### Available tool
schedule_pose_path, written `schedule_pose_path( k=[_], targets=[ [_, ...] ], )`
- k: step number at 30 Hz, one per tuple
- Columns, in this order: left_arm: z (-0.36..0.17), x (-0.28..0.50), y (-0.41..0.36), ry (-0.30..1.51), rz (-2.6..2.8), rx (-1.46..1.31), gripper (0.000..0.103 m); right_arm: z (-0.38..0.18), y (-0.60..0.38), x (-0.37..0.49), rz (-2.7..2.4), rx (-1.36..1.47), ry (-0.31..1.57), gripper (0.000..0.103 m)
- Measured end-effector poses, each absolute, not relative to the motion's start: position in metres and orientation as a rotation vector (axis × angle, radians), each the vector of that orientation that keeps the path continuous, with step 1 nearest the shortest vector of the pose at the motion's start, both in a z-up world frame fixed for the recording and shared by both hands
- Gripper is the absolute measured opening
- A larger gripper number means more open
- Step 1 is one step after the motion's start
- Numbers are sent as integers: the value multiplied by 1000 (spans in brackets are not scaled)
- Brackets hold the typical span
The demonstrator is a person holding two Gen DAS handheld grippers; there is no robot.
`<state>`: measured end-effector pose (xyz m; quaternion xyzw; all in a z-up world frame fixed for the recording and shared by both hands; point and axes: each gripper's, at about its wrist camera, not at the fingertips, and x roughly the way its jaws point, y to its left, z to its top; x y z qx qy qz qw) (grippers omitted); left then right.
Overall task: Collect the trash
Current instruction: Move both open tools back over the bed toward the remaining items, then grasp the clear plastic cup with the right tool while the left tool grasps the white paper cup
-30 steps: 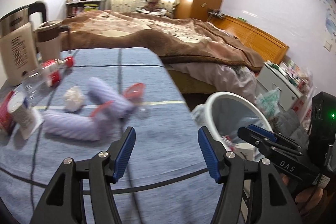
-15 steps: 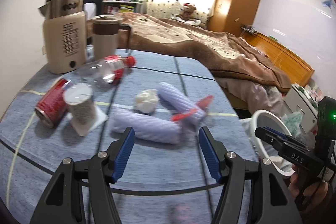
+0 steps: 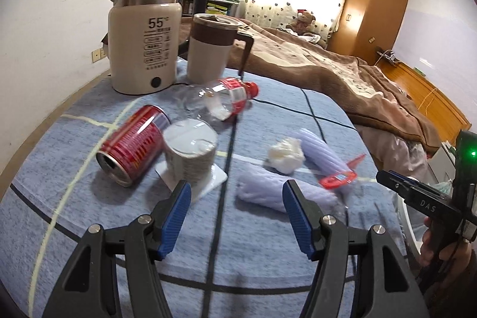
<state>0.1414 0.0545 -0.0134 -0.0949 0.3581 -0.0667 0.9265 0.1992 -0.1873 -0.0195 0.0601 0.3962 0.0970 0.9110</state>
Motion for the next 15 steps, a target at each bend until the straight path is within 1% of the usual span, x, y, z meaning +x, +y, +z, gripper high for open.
schedule_pose_path(
  k=[12,15],
  targets=[
    [-24,170,64,760,-81,-139,68,-34,-179,227,196,89,865,41],
    [-27,178,66,778,-104,-164,68,-39,-180,233,197,92,883,41]
  ],
)
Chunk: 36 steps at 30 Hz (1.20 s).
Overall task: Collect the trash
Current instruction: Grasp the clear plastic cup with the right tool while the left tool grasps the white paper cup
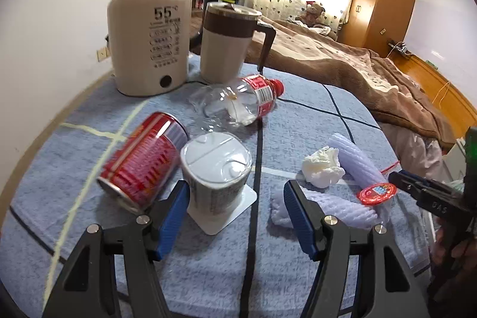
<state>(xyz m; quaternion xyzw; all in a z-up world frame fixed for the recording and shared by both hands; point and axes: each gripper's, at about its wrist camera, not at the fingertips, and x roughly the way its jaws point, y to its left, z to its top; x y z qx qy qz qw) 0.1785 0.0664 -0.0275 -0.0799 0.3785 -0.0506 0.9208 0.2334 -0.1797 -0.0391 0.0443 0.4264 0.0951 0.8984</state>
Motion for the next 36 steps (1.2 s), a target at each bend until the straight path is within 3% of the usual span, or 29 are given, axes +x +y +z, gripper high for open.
schedule_pose_path(
  k=[11,15,22,26,36],
  targets=[
    [-31,194,65,775,-103,-176,68,-49,-178,245,201,111,898,41],
    [-33,200,61,773,-102,-155,68,-51,-177,245,195,114,898,31],
    [-36,208,62,773,-103,-167,67,-51,-177,243,192,110,886,30],
    [-36,208,60,768,-100,-154,52,-52,-177,243,191,113,884,30],
    [-35,206,60,760,-98,-155,52,-50,-179,240,195,122,871,30]
  ],
)
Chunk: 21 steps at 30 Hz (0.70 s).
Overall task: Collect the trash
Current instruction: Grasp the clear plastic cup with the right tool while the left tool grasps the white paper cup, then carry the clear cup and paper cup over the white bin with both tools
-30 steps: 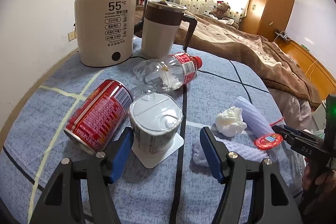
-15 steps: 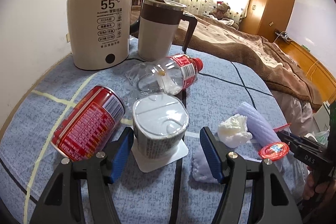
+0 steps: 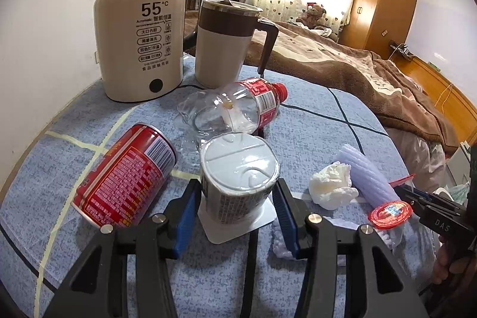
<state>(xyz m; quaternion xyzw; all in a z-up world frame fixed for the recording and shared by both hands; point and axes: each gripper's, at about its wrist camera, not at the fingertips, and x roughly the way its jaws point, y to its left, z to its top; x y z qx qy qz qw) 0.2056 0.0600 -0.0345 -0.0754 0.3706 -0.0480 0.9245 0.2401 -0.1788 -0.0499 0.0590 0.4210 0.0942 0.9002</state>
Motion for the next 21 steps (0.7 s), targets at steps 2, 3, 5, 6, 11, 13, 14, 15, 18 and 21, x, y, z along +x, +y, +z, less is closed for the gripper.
schedule_pose_path(
  k=[2,3,5,6,11,13,14,15,18,21],
  targets=[
    [-32,203,59,755,-103,-153,52,-48,-180,238,193,125,863,30],
    [-30,201,58,749,-102,-152,52,-47,-180,236,193,128,858,30],
    [-26,196,57,738,-105,-143,52,-45,-181,234,195,134,854,30],
    [-24,194,56,731,-106,-141,52,-43,-181,231,195,135,849,30],
    [-15,184,51,715,-125,-144,52,-34,-186,220,194,150,820,30],
    [-11,179,50,706,-131,-151,52,-31,-188,214,192,153,813,30],
    [-9,177,49,700,-135,-148,52,-29,-189,211,193,156,808,30],
    [-7,174,48,694,-133,-146,52,-27,-190,208,192,160,803,30],
    [-2,168,48,681,-134,-150,52,-22,-192,201,193,166,792,30],
    [2,163,46,676,-142,-148,52,-17,-193,192,194,169,778,30]
  ],
)
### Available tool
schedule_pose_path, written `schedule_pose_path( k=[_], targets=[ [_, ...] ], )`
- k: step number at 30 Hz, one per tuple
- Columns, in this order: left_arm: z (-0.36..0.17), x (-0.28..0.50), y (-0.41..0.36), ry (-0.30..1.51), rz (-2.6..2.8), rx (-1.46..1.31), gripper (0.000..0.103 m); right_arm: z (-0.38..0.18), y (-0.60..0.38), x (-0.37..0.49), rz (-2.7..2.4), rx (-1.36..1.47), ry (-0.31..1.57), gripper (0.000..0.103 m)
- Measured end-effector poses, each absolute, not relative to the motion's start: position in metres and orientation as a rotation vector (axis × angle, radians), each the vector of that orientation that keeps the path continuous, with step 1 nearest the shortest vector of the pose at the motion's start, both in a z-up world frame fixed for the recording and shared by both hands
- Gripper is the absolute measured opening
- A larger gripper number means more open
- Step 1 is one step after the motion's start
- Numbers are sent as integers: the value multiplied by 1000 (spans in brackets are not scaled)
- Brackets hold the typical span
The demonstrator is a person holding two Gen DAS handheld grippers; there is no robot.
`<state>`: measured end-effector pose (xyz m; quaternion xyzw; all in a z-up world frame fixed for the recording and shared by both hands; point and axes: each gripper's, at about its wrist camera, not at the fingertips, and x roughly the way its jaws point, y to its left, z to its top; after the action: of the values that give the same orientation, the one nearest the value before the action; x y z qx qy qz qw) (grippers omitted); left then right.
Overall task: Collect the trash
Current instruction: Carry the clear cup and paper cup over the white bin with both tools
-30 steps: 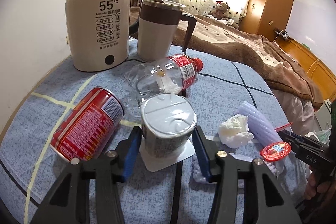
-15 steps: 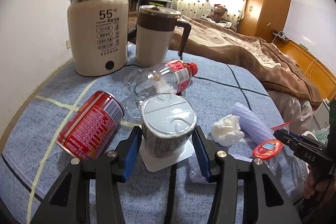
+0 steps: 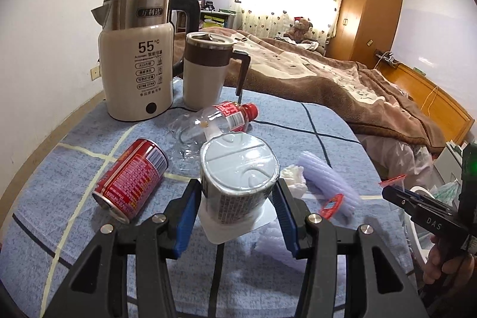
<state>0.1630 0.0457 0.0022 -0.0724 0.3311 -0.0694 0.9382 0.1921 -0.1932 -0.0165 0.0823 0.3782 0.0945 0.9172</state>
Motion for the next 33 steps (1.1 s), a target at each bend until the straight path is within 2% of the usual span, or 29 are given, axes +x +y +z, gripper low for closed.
schedule_pose_path(
  k=[19,33],
  targets=[
    [33,134,26,604,-188,-116,52,8,-209,148,186,202,713,30],
    [37,114,-49,631,-392,-72,52,19,-248,107,116,221,684,30]
  ],
)
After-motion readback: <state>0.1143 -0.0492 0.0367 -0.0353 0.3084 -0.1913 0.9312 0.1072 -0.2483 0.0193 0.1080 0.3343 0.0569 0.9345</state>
